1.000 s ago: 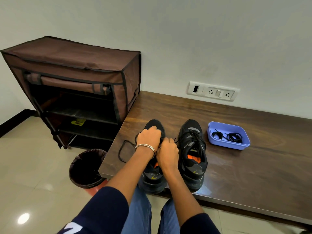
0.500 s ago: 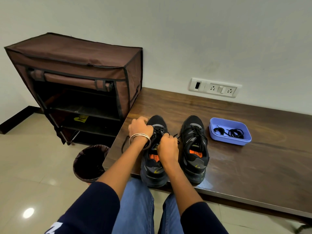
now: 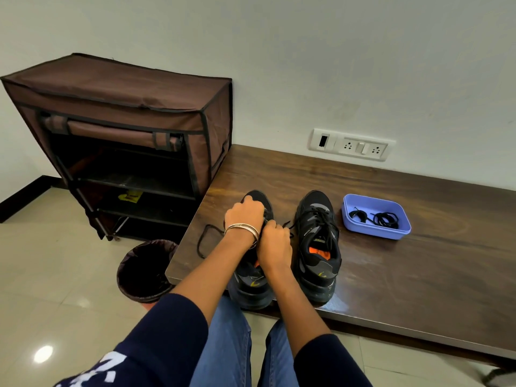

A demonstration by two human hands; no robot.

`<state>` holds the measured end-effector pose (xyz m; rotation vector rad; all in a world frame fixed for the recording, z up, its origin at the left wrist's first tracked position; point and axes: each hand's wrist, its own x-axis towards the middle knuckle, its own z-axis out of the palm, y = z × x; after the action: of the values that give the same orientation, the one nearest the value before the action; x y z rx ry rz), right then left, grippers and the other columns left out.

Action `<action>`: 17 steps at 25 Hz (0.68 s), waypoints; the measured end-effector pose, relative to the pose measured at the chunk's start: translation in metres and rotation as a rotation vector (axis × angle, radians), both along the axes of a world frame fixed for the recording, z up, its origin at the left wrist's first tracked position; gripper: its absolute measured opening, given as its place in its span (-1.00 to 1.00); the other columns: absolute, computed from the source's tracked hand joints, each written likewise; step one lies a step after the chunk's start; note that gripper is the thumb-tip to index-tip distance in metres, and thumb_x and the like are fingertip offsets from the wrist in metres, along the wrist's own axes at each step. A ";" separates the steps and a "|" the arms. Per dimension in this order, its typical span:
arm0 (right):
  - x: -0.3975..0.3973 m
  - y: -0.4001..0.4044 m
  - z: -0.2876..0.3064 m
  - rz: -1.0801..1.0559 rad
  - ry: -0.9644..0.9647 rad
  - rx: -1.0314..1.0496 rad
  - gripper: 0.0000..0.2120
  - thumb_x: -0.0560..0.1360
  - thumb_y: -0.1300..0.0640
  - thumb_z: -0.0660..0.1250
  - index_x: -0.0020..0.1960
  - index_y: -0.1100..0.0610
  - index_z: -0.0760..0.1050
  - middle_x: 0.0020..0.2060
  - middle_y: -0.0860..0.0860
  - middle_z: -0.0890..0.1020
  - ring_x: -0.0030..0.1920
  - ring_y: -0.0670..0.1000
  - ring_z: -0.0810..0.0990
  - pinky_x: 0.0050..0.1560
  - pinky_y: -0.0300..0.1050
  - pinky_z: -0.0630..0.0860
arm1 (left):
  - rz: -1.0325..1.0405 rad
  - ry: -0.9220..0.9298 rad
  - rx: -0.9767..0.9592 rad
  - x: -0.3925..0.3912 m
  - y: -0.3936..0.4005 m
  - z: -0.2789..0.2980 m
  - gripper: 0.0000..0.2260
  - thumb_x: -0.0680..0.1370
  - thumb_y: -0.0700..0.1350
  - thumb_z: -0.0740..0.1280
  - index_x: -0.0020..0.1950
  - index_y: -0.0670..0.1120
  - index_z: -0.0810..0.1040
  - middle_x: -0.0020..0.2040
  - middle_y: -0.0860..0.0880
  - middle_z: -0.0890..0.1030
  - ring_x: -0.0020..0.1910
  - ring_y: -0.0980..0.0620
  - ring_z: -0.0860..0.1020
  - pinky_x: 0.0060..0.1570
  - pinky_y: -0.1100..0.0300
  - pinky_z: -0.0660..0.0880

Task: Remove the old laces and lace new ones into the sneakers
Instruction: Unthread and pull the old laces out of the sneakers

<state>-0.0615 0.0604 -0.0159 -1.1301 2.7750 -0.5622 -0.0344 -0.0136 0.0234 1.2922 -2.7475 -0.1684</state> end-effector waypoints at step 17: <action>0.000 0.001 0.002 -0.019 -0.008 -0.020 -0.77 0.60 0.28 0.09 0.23 0.24 0.39 0.16 0.17 0.55 0.27 0.18 0.39 0.03 0.01 0.48 | -0.200 -0.003 -0.091 0.009 -0.016 -0.010 -0.76 0.58 -0.01 0.25 0.22 0.12 0.57 0.18 0.03 0.52 0.19 -0.06 0.46 0.11 -0.01 0.34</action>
<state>-0.0613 0.0611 -0.0139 -1.1037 2.7826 -0.5967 -0.0254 -0.0293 0.0130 0.9964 -2.8469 -0.0551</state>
